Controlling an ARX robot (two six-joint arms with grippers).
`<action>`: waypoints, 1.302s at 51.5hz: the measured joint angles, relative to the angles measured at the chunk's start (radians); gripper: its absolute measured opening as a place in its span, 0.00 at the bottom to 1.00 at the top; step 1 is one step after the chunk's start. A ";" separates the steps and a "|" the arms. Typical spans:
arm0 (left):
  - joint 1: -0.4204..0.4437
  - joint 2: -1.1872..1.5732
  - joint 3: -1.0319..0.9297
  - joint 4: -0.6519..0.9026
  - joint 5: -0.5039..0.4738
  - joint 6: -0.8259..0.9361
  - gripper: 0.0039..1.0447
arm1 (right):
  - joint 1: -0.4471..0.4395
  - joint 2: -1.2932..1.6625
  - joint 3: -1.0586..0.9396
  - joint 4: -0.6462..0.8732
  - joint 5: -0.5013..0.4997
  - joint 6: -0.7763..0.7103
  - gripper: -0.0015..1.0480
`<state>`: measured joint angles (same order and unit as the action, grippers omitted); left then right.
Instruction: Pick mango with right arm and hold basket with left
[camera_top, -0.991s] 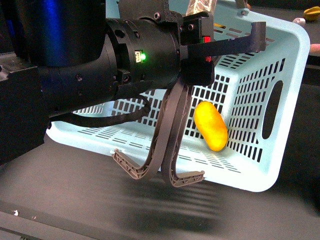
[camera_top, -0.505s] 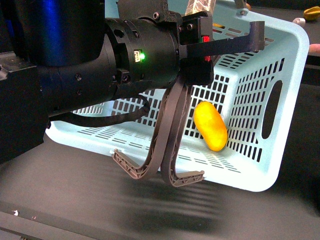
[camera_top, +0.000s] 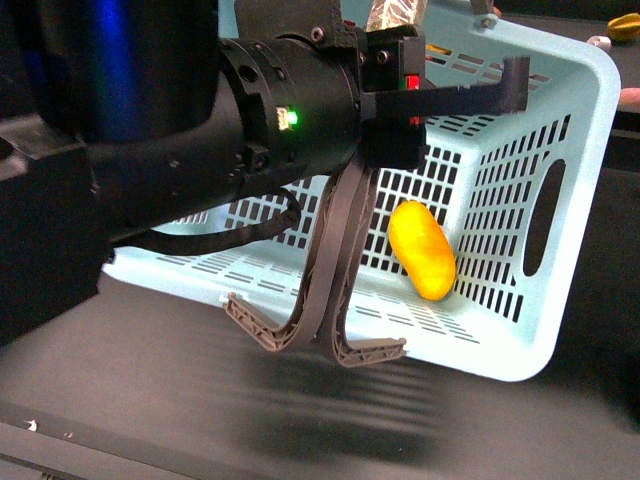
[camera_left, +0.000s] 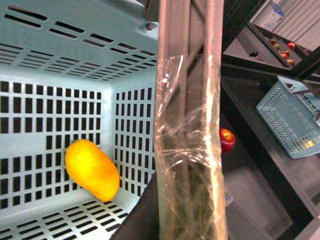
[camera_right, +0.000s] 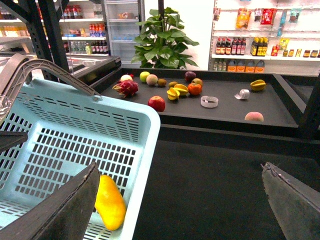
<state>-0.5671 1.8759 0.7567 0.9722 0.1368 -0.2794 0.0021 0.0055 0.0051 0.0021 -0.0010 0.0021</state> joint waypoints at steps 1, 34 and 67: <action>-0.003 0.009 0.004 0.001 -0.030 0.029 0.09 | 0.000 0.000 0.000 0.000 0.000 0.000 0.92; 0.229 0.246 0.504 -0.394 -0.558 -0.599 0.09 | 0.000 0.000 0.000 0.000 0.000 0.000 0.92; 0.362 0.371 0.660 -0.628 -0.599 -1.169 0.09 | 0.000 -0.001 0.000 0.000 0.000 0.000 0.92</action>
<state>-0.2054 2.2471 1.4166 0.3439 -0.4622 -1.4483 0.0021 0.0044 0.0051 0.0017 -0.0013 0.0017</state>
